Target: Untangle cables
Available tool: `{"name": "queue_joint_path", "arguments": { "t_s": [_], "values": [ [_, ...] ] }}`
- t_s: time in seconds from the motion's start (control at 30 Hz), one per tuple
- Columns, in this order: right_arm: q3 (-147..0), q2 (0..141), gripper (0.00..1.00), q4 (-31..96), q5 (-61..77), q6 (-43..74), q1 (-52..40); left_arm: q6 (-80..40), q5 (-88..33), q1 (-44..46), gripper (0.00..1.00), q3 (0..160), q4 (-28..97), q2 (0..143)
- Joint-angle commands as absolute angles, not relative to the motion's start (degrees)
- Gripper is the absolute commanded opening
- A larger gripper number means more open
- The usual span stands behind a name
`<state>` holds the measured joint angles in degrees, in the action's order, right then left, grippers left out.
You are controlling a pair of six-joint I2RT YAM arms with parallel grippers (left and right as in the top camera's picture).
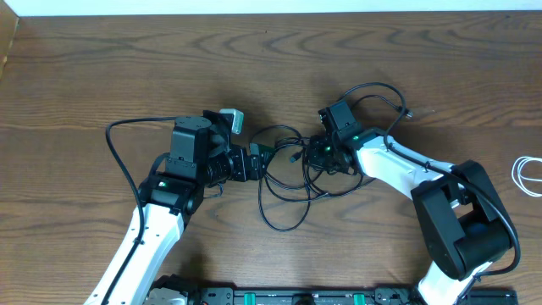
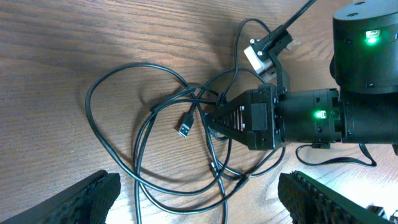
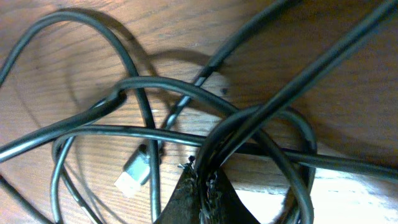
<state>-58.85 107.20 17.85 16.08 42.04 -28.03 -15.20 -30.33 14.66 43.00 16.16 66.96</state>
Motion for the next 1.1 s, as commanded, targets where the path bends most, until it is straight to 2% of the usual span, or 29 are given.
{"name": "queue_joint_path", "arguments": {
  "t_s": [0.0, 0.3, 0.47, 0.67, 0.87, 1.07],
  "values": [
    [-59.31, 105.49, 0.01, 17.37, 21.04, 35.94, -27.16, -15.25, -30.63, 14.31, 0.88, 43.72, 16.34, 66.87],
    [-60.14, 83.42, 0.01, 16.67, 29.71, 30.11, -21.67, -15.29, -30.68, 14.31, 0.88, 43.72, 16.4, 66.87],
    [-60.14, 75.57, 0.01, 16.69, 32.49, 30.0, -23.09, -15.25, -35.27, 14.33, 0.88, 43.72, 16.34, 66.87],
    [-60.14, 74.26, 0.01, 16.97, 26.39, 30.52, -24.03, -15.27, -37.08, 14.33, 0.88, 43.72, 16.4, 66.87],
    [-60.14, 74.26, 0.01, 17.19, 26.5, 30.76, -24.05, -15.27, -39.94, 14.33, 0.88, 43.72, 15.77, 66.87],
    [-60.14, 74.26, 0.01, 20.25, 27.51, 30.57, -24.05, -15.29, -49.3, 14.33, 0.88, 43.72, 6.24, 66.87]
  ]
}}
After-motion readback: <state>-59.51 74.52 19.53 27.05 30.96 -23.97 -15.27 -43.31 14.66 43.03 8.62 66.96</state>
